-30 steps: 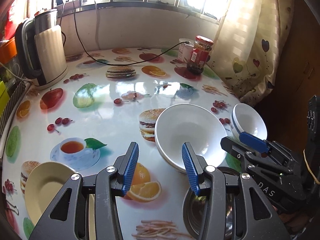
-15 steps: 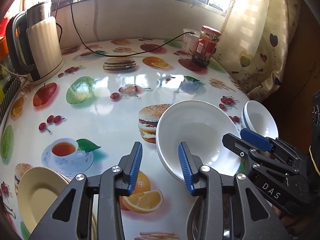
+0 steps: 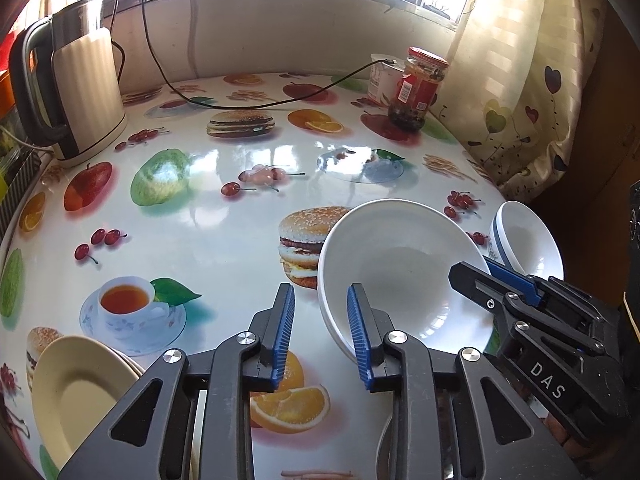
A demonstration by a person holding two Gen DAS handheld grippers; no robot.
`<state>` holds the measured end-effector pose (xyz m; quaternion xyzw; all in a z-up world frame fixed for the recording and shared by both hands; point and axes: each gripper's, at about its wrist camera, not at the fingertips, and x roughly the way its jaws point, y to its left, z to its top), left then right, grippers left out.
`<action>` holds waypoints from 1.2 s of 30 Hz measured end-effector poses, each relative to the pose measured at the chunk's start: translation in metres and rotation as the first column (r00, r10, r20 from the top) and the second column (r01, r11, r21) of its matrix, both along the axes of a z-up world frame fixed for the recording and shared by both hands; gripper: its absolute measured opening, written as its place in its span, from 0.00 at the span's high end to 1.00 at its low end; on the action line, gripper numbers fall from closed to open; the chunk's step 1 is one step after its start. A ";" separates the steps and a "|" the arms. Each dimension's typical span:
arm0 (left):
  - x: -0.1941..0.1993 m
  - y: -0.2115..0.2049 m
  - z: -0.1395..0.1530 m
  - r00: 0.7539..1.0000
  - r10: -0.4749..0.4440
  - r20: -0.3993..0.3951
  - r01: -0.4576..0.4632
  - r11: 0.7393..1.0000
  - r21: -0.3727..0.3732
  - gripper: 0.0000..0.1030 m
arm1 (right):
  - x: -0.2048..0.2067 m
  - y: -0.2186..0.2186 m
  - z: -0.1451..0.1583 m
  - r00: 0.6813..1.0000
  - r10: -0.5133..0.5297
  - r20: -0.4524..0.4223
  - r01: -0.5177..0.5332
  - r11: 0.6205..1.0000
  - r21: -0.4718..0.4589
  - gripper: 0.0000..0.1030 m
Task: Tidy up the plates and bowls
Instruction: 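Close the left tool on the white bowl rim while the right tool grips it too, then lift the white bowl with both tools and carry it over the steel bowl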
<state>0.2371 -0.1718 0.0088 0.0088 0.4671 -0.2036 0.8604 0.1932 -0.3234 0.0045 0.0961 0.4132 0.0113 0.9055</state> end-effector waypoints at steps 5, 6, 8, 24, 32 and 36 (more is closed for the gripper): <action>0.000 -0.001 0.000 1.000 -0.006 0.001 0.006 1.000 -0.005 0.79 | 0.001 0.003 0.000 1.000 0.011 0.002 -0.011 1.000 -0.001 0.85; 0.000 -0.001 0.000 1.000 -0.008 0.002 0.008 1.000 -0.003 0.80 | 0.001 0.004 0.000 1.000 0.010 0.002 -0.010 1.000 -0.002 0.86; 0.000 -0.002 0.000 1.000 -0.011 0.001 0.011 1.000 -0.004 0.82 | 0.001 0.004 0.000 1.000 0.007 0.003 -0.007 1.000 -0.007 0.86; -0.001 -0.005 0.001 1.000 -0.013 0.007 0.013 1.000 0.009 0.87 | -0.001 0.004 0.001 1.000 -0.001 0.011 0.001 1.000 -0.002 0.87; -0.001 -0.004 0.003 1.000 -0.001 0.016 0.001 1.000 0.010 0.87 | -0.003 0.004 0.002 1.000 -0.005 0.015 0.005 1.000 0.003 0.87; -0.004 -0.004 0.007 1.000 0.002 0.030 -0.003 1.000 0.010 0.87 | -0.005 0.005 0.005 1.000 -0.009 0.021 0.009 1.000 0.010 0.87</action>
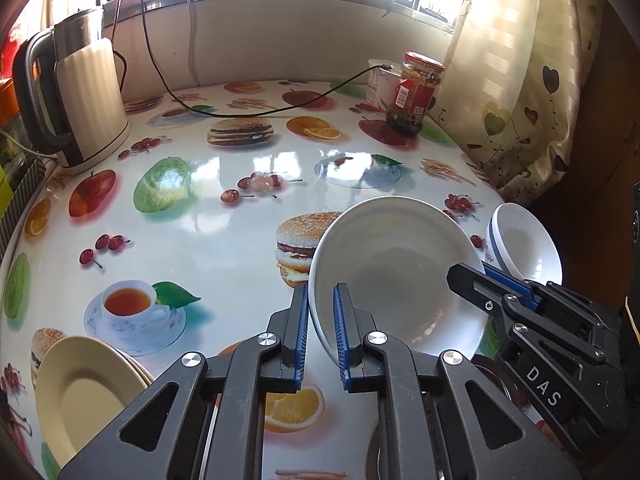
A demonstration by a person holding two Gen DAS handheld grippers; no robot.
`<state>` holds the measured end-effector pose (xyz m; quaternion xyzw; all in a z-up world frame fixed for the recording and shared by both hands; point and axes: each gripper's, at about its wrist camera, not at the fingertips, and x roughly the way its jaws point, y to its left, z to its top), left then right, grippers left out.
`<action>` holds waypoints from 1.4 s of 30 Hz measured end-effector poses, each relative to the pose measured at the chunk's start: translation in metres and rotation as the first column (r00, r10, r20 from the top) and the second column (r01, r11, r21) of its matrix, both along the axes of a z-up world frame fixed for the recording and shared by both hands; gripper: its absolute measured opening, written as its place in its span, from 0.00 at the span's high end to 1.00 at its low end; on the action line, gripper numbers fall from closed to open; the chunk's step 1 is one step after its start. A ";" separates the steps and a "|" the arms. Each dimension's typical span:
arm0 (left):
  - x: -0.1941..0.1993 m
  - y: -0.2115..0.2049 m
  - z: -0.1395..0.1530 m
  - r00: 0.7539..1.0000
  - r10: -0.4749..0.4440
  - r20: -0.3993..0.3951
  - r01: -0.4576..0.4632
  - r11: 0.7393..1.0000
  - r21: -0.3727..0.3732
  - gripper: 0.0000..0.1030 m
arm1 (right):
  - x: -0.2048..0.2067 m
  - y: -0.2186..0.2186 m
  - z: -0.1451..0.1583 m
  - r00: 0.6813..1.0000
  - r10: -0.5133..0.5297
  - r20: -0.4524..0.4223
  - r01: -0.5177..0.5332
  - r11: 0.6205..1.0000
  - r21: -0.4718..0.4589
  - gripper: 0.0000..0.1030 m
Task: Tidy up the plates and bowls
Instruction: 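Lift the white bowl with both tools and carry it over the steel bowl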
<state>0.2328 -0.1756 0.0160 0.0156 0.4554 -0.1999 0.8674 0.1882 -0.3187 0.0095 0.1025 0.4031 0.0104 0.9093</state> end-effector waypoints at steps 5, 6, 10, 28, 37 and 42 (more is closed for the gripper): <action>-0.004 0.000 0.007 1.000 0.002 0.013 -0.002 1.000 -0.004 0.87 | -0.004 0.000 0.004 1.000 -0.003 0.011 0.003 1.000 0.005 0.87; -0.004 0.000 0.007 1.000 0.002 0.015 -0.002 1.000 -0.006 0.87 | -0.004 -0.001 0.004 1.000 -0.003 0.013 0.003 1.000 0.006 0.87; -0.008 0.001 0.013 1.000 0.000 0.022 0.000 1.000 -0.011 0.87 | -0.008 -0.001 0.010 1.000 -0.006 0.028 0.006 1.000 0.010 0.87; -0.049 0.006 0.039 0.998 -0.025 0.057 0.028 0.998 -0.049 0.87 | -0.057 0.003 0.041 0.996 -0.031 0.089 0.030 0.999 0.015 0.87; -0.074 0.008 0.042 0.998 -0.041 0.053 0.045 0.997 -0.063 0.87 | -0.089 0.007 0.046 0.994 -0.046 0.095 0.046 0.999 0.008 0.87; -0.084 0.009 0.038 0.998 -0.055 0.037 0.057 0.996 -0.068 0.87 | -0.102 0.007 0.044 0.994 -0.060 0.092 0.059 0.998 0.013 0.87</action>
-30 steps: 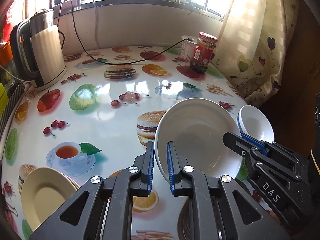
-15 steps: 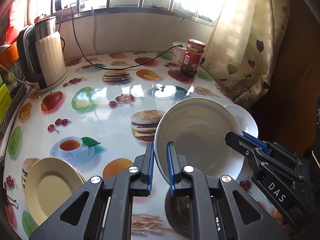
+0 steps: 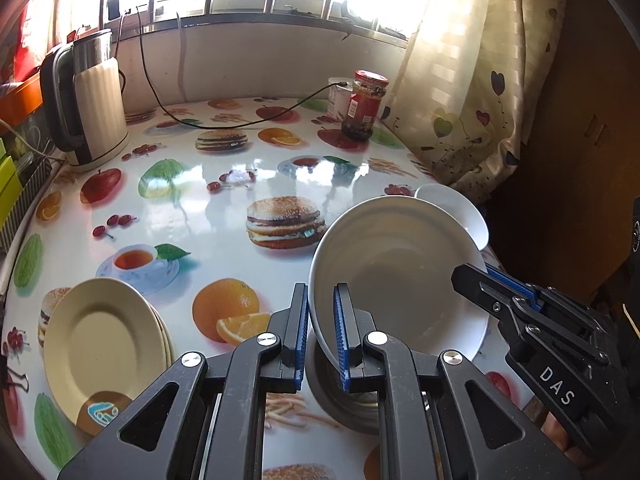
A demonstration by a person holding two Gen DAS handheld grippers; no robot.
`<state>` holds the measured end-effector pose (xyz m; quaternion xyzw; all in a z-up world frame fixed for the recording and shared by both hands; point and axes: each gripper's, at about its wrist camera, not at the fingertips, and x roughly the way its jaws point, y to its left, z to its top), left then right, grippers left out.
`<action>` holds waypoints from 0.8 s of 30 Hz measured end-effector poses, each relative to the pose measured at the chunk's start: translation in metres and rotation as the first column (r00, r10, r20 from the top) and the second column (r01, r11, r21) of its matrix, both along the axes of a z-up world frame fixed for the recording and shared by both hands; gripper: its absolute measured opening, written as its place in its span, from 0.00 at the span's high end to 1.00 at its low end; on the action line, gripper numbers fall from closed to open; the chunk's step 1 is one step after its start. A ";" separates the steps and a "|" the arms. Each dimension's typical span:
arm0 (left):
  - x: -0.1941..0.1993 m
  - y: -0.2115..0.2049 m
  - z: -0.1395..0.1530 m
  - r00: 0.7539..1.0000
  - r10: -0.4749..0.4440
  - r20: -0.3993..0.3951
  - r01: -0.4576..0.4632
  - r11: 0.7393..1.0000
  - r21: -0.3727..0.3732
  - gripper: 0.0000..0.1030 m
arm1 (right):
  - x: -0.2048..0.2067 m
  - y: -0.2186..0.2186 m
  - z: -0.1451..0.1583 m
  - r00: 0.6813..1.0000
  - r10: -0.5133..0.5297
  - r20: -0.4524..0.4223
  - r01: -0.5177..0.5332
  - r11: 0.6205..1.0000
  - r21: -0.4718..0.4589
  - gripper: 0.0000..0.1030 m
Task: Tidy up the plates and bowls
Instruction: 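Lift the white bowl with both tools and carry it over the steel bowl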
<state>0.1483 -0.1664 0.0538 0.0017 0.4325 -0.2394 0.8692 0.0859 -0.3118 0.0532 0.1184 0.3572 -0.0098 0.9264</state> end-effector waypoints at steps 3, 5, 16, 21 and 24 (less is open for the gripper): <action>-0.004 0.000 -0.003 1.000 -0.006 -0.009 0.006 1.000 0.000 0.87 | -0.007 0.001 -0.002 1.000 -0.006 -0.007 0.006 1.000 -0.002 0.87; -0.007 -0.001 -0.005 1.000 -0.011 -0.014 0.011 1.000 0.002 0.87 | -0.011 0.000 -0.004 1.000 -0.009 -0.011 0.009 1.000 0.001 0.87; -0.013 -0.007 -0.024 0.997 -0.027 -0.072 0.028 0.999 0.024 0.87 | -0.022 -0.005 -0.023 0.998 -0.029 -0.056 0.031 0.999 0.024 0.87; -0.011 -0.007 -0.029 0.995 -0.026 -0.093 0.029 0.999 0.028 0.87 | -0.022 -0.005 -0.029 0.997 -0.033 -0.067 0.035 0.999 0.031 0.87; -0.011 -0.008 -0.031 0.995 -0.027 -0.097 0.031 0.999 0.033 0.87 | -0.022 -0.005 -0.032 0.997 -0.031 -0.077 0.033 0.999 0.036 0.87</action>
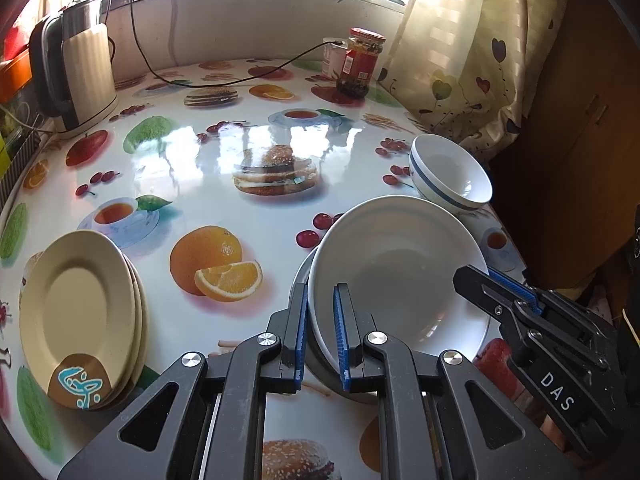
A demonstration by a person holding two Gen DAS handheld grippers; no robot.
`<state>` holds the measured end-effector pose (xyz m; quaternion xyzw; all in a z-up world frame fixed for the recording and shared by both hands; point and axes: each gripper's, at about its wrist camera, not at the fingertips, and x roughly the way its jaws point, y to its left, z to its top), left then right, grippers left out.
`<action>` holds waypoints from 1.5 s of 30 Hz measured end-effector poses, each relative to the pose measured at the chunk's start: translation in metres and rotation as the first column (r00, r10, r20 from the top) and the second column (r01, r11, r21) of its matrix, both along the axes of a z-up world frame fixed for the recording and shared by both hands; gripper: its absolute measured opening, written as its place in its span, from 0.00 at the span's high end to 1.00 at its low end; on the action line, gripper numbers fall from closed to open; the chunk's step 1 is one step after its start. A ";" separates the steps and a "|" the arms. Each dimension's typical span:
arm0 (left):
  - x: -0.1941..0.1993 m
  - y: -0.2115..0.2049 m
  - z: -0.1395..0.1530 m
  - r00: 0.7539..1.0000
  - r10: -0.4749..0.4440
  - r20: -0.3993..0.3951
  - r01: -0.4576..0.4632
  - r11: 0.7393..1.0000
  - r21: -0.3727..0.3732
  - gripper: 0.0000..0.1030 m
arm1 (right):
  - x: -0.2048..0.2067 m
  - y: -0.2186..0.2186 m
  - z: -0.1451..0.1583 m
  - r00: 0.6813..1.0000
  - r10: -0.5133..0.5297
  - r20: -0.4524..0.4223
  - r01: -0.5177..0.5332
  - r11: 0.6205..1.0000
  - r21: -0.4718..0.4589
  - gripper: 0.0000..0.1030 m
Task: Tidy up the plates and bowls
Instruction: 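Lift the white bowl with both tools and carry it over the steel bowl, then lower the white bowl into the steel bowl and open both tools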
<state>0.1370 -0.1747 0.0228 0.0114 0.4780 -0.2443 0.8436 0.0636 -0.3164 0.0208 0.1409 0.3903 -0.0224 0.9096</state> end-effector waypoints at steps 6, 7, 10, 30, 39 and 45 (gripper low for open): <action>0.001 -0.002 -0.003 1.000 -0.003 -0.010 0.003 1.000 0.006 0.87 | -0.001 -0.003 -0.005 1.000 -0.006 -0.015 0.006 1.000 0.013 0.87; 0.001 -0.002 -0.004 1.000 -0.002 -0.012 0.002 1.000 0.007 0.87 | -0.001 -0.003 -0.007 1.000 -0.006 -0.018 0.006 1.000 0.013 0.87; 0.001 -0.002 -0.004 1.000 0.000 -0.010 0.000 1.000 0.011 0.87 | 0.001 -0.003 -0.009 1.000 -0.004 -0.024 0.005 1.000 0.018 0.87; 0.003 -0.002 -0.005 1.000 0.000 -0.015 0.000 1.000 -0.001 0.87 | 0.006 -0.004 -0.013 0.999 -0.008 -0.034 0.009 1.000 0.019 0.85; 0.004 -0.002 -0.005 1.000 0.004 -0.021 -0.004 1.000 -0.003 0.87 | 0.006 -0.004 -0.014 0.999 -0.009 -0.035 0.009 1.000 0.020 0.85; 0.005 -0.001 -0.006 1.000 0.006 -0.020 -0.006 1.000 -0.006 0.87 | 0.007 -0.003 -0.015 0.999 -0.007 -0.035 0.007 1.000 0.020 0.82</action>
